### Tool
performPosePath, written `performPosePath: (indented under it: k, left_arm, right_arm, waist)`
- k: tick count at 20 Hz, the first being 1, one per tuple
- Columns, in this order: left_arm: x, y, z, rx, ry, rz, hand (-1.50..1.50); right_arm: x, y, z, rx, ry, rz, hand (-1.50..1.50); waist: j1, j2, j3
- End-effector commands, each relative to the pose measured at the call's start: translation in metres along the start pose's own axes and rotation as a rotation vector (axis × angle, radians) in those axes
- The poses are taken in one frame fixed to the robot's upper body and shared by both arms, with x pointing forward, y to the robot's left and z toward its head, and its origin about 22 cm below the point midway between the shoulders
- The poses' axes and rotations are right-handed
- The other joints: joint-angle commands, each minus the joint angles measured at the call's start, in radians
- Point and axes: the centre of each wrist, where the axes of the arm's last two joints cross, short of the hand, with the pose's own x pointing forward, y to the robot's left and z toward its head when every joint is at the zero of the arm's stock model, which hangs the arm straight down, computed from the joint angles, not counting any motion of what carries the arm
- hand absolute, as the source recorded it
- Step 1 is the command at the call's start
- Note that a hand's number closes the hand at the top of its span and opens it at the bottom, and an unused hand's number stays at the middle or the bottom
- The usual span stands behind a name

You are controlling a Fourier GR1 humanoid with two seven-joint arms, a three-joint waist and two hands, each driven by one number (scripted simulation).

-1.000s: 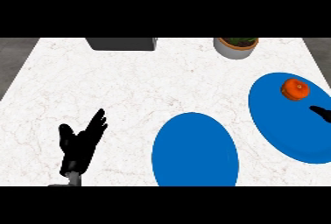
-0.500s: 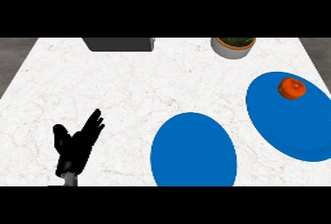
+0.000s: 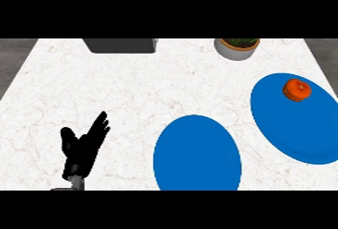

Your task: Pick the squash from the plate and place it in the plate

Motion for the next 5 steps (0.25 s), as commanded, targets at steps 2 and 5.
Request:
performPosePath:
  k: [2,5]
  left_arm:
    - [-0.013,-0.012,-0.002,-0.011,0.020,-0.008,0.00]
    - [0.001,0.012,-0.006,0.024,0.003,-0.002,0.00]
  right_arm:
    - [-0.013,0.001,0.027,0.037,-0.022,0.003,-1.50]
    - [0.001,-0.013,0.026,0.045,-0.038,0.008,-1.50]
  waist:
    - [-0.002,-0.001,0.000]
    - [-0.007,-0.002,-0.002]
